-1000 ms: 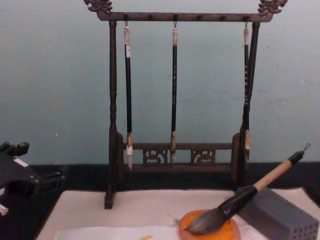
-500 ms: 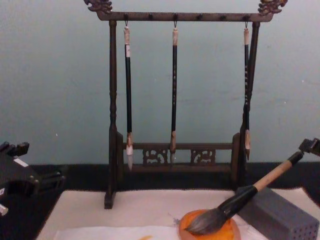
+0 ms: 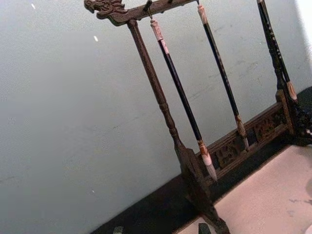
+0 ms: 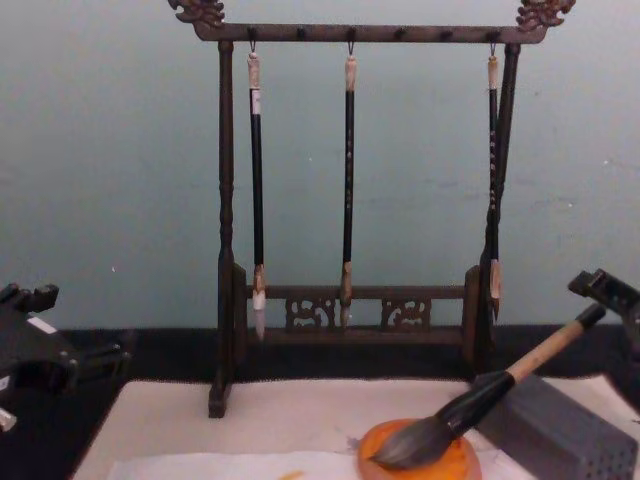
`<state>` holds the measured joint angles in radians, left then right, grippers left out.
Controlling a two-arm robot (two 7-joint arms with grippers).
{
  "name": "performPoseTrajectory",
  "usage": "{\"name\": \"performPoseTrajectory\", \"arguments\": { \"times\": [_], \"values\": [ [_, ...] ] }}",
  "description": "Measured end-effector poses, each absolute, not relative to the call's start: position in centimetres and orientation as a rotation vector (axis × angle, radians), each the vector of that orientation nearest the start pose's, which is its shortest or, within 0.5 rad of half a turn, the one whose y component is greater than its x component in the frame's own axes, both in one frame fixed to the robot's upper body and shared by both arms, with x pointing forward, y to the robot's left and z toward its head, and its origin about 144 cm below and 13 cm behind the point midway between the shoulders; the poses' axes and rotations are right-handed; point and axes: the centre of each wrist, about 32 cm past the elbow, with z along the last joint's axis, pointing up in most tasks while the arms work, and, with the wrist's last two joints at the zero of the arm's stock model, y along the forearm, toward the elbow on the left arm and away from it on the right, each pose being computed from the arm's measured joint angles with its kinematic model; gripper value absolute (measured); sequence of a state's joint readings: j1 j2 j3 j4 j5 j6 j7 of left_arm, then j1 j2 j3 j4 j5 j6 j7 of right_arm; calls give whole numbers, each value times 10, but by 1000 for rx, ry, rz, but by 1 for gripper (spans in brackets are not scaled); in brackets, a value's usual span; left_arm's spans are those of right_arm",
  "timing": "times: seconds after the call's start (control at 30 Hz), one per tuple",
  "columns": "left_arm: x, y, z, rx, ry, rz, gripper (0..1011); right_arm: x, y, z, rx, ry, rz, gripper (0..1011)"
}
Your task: Pick up the brush from the inkstone, write on the paper, then place the brush back to its original position.
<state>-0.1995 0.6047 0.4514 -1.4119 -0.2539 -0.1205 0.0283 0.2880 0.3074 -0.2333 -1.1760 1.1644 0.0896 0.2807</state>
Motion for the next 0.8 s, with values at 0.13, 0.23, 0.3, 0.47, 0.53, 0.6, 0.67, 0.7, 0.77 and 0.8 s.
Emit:
{"name": "performPoseTrajectory", "arguments": {
  "times": [0.13,0.23,0.3,0.47,0.53,0.6,0.67,0.7,0.77,0.8],
  "values": [
    [489,310,1140,304,-285,1248,1001,532,-283,1116,529,762,-1142,1000],
    [489,310,1140,304,-285,1248,1001,534,-280,1114,540,786,-1128,1000],
    [489,310,1140,304,-285,1248,1001,534,-279,1114,539,795,-1123,1000],
    [489,310,1140,304,-285,1248,1001,538,-278,1112,524,819,-1112,1000],
    [489,310,1140,304,-285,1248,1001,539,-278,1113,516,821,-1110,1000],
    [489,310,1140,304,-285,1248,1001,541,-278,1113,501,821,-1107,1000],
    [489,310,1140,304,-285,1248,1001,542,-279,1113,490,820,-1106,1000],
    [489,310,1140,304,-285,1248,1001,543,-279,1114,477,816,-1104,1000],
    [489,310,1140,304,-285,1248,1001,543,-279,1114,463,812,-1103,1000],
    [489,310,1140,304,-285,1248,1001,544,-280,1115,450,808,-1102,1000]
  ]
}}
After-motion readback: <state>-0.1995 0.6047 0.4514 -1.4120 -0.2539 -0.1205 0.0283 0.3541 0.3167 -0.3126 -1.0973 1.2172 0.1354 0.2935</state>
